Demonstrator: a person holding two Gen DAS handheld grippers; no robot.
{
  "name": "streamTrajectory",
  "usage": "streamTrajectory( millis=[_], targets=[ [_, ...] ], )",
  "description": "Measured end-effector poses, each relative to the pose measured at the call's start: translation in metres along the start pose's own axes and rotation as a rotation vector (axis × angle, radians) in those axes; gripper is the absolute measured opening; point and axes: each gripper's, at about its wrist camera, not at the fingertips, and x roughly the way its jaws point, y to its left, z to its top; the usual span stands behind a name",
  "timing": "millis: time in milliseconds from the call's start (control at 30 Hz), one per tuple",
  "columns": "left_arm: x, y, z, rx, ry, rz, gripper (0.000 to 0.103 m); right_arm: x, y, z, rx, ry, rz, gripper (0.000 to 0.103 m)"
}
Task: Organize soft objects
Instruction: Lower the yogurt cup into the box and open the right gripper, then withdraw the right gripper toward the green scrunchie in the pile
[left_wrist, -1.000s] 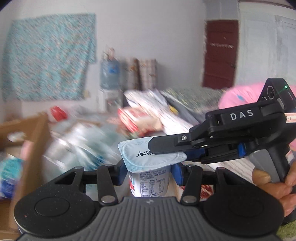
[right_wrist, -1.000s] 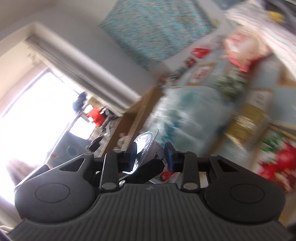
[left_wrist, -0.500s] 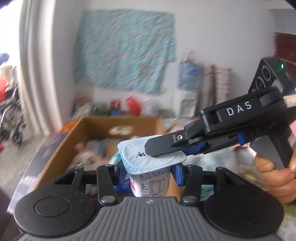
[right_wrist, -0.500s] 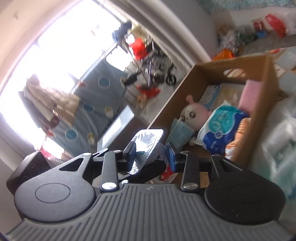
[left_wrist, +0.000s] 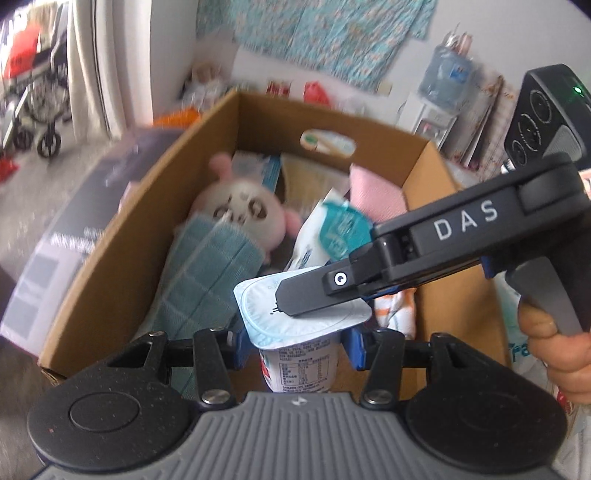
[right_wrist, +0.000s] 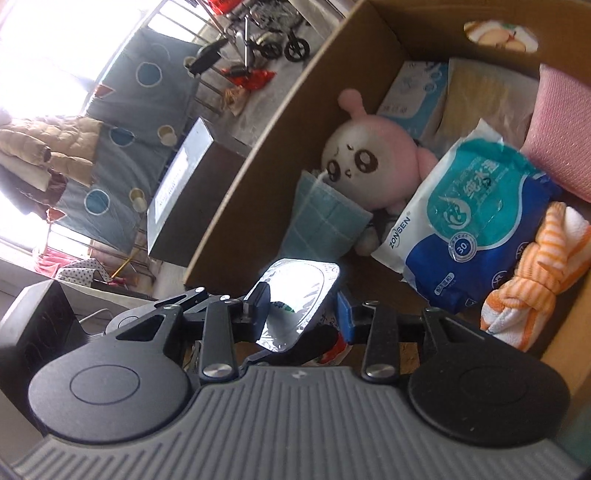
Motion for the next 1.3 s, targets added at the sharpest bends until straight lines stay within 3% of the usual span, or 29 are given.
streamTrajectory(
  millis=[367,633,1033,1300],
  targets=[
    [0.012,0.022,-0.022,-0.045,0.148,-0.055,0.062,0.039,-0.019,0.005,0.061,0.108,-0.018,0.038],
    [0.001,0.021,-0.024,-0.045,0.128,-0.054,0.072,0.052,-0.024,0.004,0.085,0.136,0.012,0.042],
    [-0.031,0.010,-0.021,-0.023,-0.006,0.028,0.087,0.020,-0.023,0.007,0.079,0.051,0.072,0.051],
    [-0.076,-0.033,-0.040,0.091,-0.221,0.077,0.091,-0.064,-0.027,-0.026,0.068,-0.207,0.241,0.058]
  ],
)
